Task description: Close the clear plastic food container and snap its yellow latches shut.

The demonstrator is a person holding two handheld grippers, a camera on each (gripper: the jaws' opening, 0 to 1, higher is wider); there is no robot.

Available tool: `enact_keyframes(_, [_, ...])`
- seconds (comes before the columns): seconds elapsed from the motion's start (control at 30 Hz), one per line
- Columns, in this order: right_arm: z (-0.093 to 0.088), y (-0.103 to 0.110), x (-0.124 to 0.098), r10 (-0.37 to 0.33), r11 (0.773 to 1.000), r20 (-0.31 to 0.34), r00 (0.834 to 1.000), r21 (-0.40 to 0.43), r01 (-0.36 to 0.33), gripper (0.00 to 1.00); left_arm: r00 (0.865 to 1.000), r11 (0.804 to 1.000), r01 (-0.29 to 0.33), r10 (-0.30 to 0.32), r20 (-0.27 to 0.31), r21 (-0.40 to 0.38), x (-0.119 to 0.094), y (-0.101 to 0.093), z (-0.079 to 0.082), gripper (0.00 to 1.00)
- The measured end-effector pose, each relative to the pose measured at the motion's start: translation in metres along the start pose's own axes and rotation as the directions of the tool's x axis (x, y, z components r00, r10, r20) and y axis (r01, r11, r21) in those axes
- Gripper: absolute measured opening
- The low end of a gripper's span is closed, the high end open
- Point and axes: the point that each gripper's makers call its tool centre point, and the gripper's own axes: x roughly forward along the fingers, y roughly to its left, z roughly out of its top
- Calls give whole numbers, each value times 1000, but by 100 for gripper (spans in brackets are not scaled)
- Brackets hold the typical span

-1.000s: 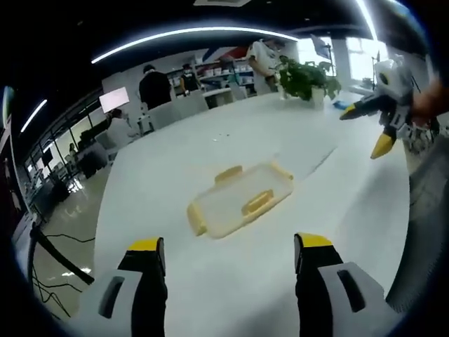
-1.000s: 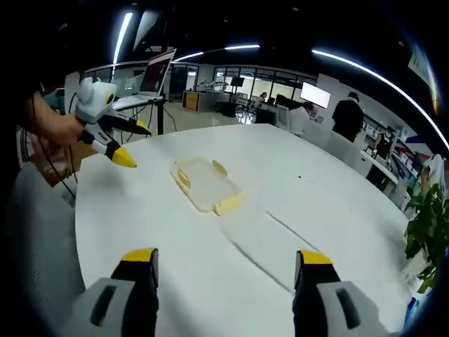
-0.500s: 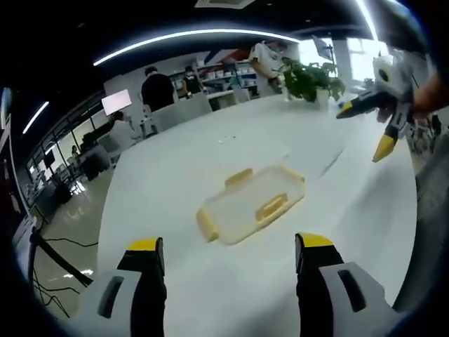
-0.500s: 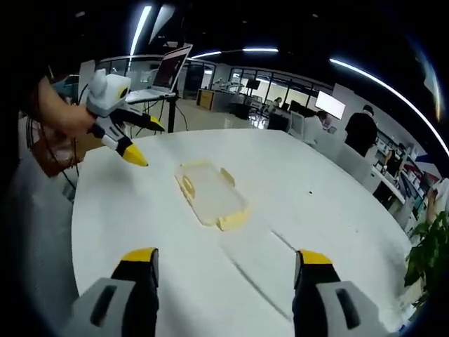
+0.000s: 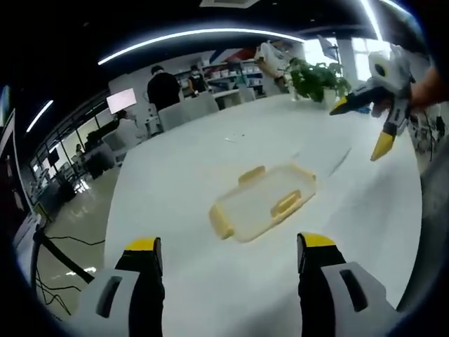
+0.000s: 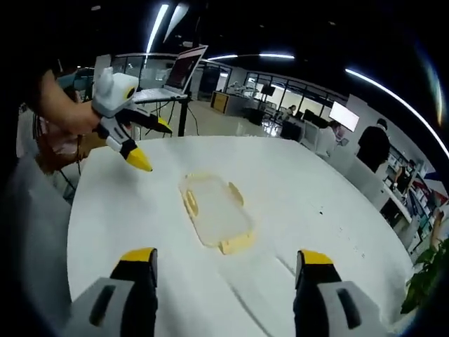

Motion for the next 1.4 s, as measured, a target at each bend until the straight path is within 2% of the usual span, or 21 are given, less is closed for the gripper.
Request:
enact_keyframes(0.17, [12,-2,9,22,999,14,1000,-49,-21,81,1000,1000,4,-4,5,2,6,5,3,79])
enact_keyframes(0.33, [13,-4,18,43,996,-4,999,-81,-43,82,1000,1000,9,-9,-4,16,14,9,3,81])
enact_keyframes(0.6, [23,-10,28,68,994,4,998,-88,-67,83,1000,999,17,-17,-8,30,23,14,4,84])
enact_keyframes(0.73, [28,-10,35,101,988,1,995,-116,-100,84,999,998,43,-42,-16,46,30,19,7,86])
enact_keyframes(0.87, [25,-10,44,134,981,-24,991,-136,-136,84,996,992,79,-76,-36,101,37,22,6,86])
enact_keyframes(1.03, [22,-8,52,171,975,-46,984,-139,-176,87,993,987,116,-111,-45,113,45,24,9,90])
enact_keyframes(1.1, [22,-9,56,180,971,-51,982,-150,-186,86,989,979,148,-142,-50,141,48,21,10,91])
enact_keyframes(1.17, [22,-9,60,191,969,-52,980,-148,-196,87,977,964,210,-199,-79,161,52,14,7,90])
enact_keyframes(1.4, [11,-12,74,215,960,-98,972,-159,-229,87,952,922,305,-287,-110,237,69,6,9,94])
